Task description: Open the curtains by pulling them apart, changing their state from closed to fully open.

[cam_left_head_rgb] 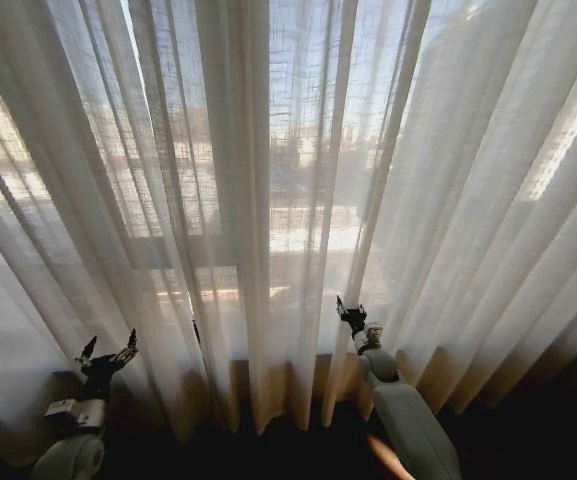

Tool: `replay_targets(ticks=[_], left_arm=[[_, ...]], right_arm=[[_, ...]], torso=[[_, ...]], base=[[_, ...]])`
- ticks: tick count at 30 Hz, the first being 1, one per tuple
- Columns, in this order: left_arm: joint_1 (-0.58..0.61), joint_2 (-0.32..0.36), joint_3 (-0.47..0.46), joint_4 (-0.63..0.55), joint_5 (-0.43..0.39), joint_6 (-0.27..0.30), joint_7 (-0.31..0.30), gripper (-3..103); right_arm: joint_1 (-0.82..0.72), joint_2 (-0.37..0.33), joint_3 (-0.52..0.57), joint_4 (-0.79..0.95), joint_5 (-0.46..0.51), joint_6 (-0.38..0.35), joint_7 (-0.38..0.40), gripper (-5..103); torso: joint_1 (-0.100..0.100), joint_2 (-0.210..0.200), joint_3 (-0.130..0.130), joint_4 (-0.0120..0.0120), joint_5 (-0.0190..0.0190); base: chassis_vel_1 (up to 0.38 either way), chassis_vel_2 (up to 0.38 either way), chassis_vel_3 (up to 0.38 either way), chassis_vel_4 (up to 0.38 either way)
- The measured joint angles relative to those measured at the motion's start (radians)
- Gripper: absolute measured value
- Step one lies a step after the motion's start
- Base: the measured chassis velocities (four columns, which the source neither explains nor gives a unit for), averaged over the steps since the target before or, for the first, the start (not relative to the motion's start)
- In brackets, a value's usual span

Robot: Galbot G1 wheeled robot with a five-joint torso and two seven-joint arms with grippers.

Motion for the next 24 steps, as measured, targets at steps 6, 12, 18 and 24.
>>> replay_targets(ticks=[6, 12, 18, 24], left_arm=[[0.000, 0.000, 0.000, 0.000, 0.000, 0.000, 0.000, 100], [0.000, 0.000, 0.000, 0.000, 0.000, 0.000, 0.000, 100], [0.000, 0.000, 0.000, 0.000, 0.000, 0.000, 0.000, 100], [0.000, 0.000, 0.000, 0.000, 0.000, 0.000, 0.000, 100]], right_arm=[[-0.007, -0.004, 0.000, 0.012, 0.012, 0.005, -0.008, 15], [-0.010, 0.000, -0.004, 0.015, 0.024, 0.028, -0.037, 1], [-0.018, 0.004, 0.015, 0.008, 0.008, 0.074, -0.092, 0], [-0.036, -0.011, 0.030, 0.009, 0.035, 0.081, -0.166, 0]], torso=[[0.000, 0.000, 0.000, 0.0001, 0.0000], [0.000, 0.000, 0.000, 0.0002, 0.0000], [0.000, 0.000, 0.000, 0.0002, -0.0001], [0.000, 0.000, 0.000, 0.0001, 0.0000]], base=[[0.000, 0.000, 0.000, 0.000], [0.000, 0.000, 0.000, 0.000], [0.000, 0.000, 0.000, 0.000], [0.000, 0.000, 0.000, 0.000]])
